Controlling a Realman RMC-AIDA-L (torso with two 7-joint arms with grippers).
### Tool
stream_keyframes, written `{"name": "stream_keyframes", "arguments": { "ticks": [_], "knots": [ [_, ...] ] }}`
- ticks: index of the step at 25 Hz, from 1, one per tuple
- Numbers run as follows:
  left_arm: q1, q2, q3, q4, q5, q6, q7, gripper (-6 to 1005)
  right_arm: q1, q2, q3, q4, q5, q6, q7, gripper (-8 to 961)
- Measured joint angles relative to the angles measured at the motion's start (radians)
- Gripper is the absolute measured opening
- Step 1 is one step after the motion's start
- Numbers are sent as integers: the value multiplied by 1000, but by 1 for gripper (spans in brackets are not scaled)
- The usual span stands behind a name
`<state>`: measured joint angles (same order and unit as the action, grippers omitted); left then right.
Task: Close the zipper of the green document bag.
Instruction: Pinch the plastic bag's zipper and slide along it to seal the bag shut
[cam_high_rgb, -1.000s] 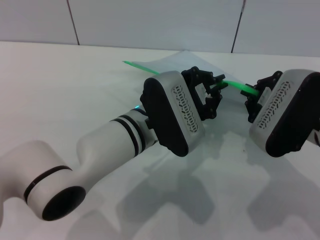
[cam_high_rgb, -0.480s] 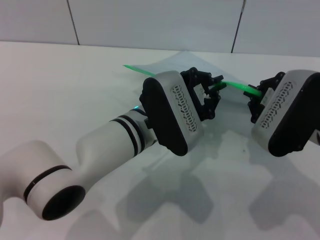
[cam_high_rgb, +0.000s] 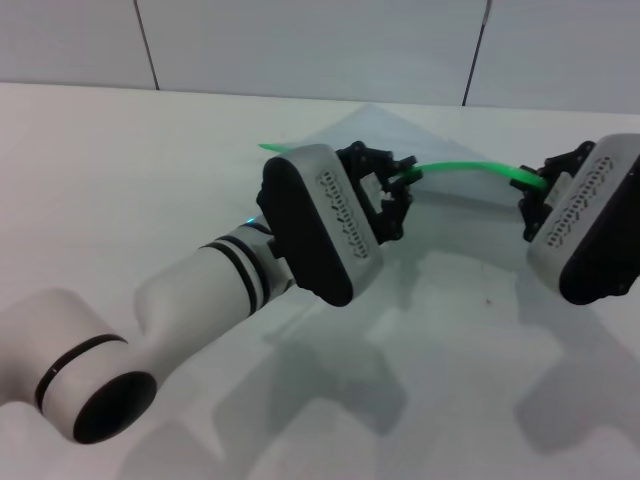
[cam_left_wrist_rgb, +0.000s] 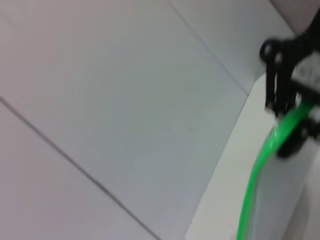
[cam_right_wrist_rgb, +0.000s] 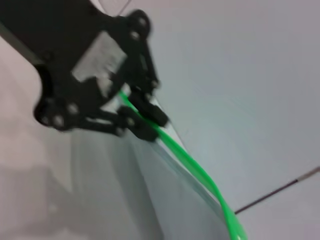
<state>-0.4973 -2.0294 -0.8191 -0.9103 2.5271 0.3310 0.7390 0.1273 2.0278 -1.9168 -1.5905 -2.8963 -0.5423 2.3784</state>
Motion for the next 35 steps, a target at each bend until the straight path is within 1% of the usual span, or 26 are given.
{"name": "stream_keyframes", "arguments": {
  "ticks": [5, 11, 15, 20, 26, 30, 35],
  "knots": [
    [10, 2, -10, 24, -47, 6, 6, 85, -40, -1, 29, -47, 0, 0, -4, 49],
    [51, -1, -86, 48, -56, 9, 10, 84, -70, 0, 69, -78, 0, 10, -7, 49],
    [88, 2, -147, 45, -56, 26, 12, 84, -91, 1, 100, -95, 0, 20, -6, 49],
    [103, 3, -181, 41, -52, 34, 12, 81, -100, 1, 116, -104, 0, 27, -7, 50],
    [99, 1, -185, 40, -50, 34, 12, 78, -97, 1, 119, -104, -1, 27, -7, 49],
    [92, 0, -184, 39, -55, 55, 12, 58, -93, 2, 115, -104, 0, 30, -5, 50],
    [98, -1, -188, -11, -58, 89, 7, 40, -111, 6, 123, -116, 0, 95, 24, 95]
  ]
}}
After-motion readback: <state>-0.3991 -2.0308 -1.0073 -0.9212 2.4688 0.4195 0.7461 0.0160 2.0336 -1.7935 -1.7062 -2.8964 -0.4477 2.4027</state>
